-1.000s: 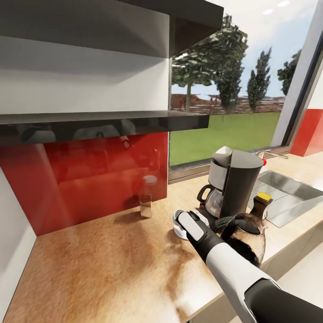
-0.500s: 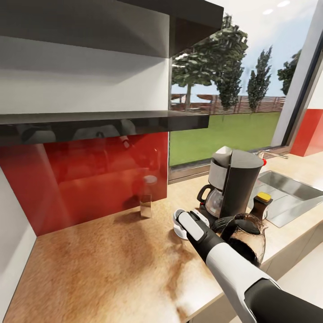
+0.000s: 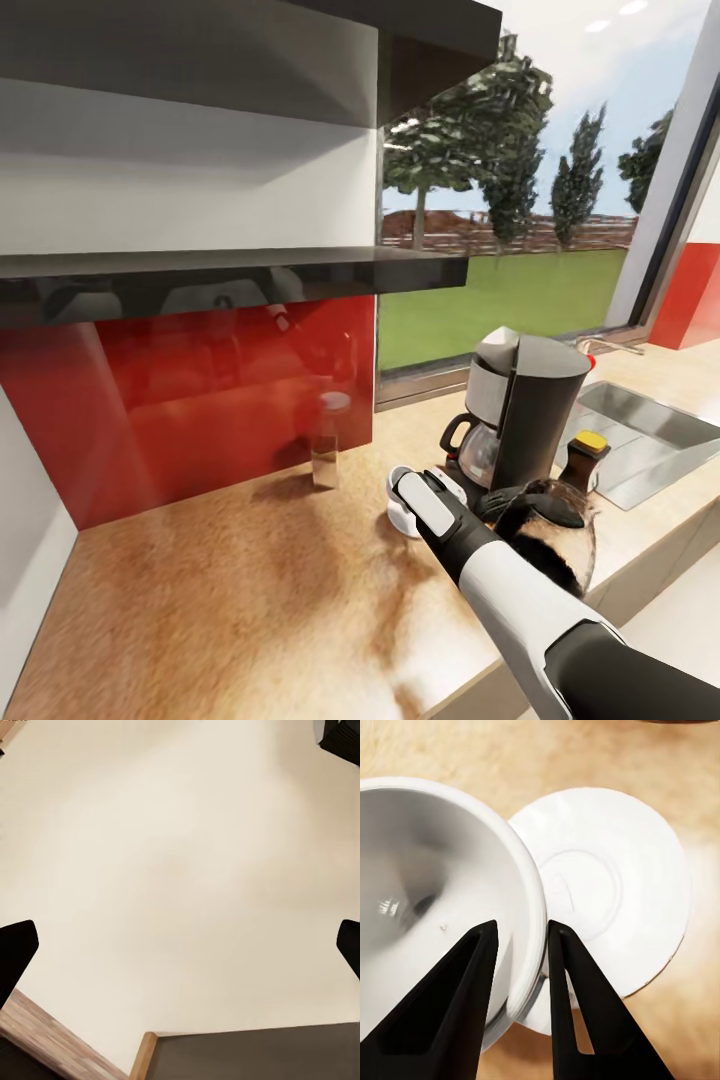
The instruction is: Set up a coffee station on the kitchen countertop: keep the coffee maker on the countertop, move the bottle of coffee from the kitchen shelf to the counter next to the coffee maker, place a paper coffee filter on top of the coffee maker, put the saucer next to the coffee maker with the coffee cup on the saucer, and place the electric kettle next to the coffee maker.
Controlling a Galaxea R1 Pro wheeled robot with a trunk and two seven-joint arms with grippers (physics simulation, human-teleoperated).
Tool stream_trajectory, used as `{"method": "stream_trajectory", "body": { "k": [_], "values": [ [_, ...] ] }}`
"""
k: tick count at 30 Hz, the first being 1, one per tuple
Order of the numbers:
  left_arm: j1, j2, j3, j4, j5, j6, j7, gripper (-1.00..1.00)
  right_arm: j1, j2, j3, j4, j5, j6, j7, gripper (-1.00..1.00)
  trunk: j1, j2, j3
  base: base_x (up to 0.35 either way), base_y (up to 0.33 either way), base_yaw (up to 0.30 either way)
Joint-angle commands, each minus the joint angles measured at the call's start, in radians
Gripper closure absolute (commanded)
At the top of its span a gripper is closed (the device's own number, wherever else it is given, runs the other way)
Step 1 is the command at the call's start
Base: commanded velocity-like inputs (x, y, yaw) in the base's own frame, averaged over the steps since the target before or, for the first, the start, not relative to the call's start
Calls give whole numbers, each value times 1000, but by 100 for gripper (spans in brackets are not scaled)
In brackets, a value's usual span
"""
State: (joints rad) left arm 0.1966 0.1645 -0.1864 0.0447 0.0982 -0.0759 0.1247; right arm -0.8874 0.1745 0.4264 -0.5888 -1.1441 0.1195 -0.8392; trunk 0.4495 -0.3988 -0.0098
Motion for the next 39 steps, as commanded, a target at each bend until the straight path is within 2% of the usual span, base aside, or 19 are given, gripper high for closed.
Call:
{"method": "stream_trajectory", "body": {
  "k": [1,9,17,39],
  "values": [
    [0,0,-8,2,10,-5,1,-100,-1,0,2,0,1,6,-3,100,1,-1,-1,21,0,0],
    [0,0,-8,1,10,-4,1,-100,-1,0,2,0,1,5,-4,100,1,-1,-1,5,0,0],
    [0,0,-8,1,11,29,3,-100,-1,0,2,0,1,5,-4,100,1,-1,-1,31,0,0],
    [0,-2,-8,1,11,32,3,-100,-1,0,-2,-2,1,5,-6,100,1,-1,-1,11,0,0]
  ]
}}
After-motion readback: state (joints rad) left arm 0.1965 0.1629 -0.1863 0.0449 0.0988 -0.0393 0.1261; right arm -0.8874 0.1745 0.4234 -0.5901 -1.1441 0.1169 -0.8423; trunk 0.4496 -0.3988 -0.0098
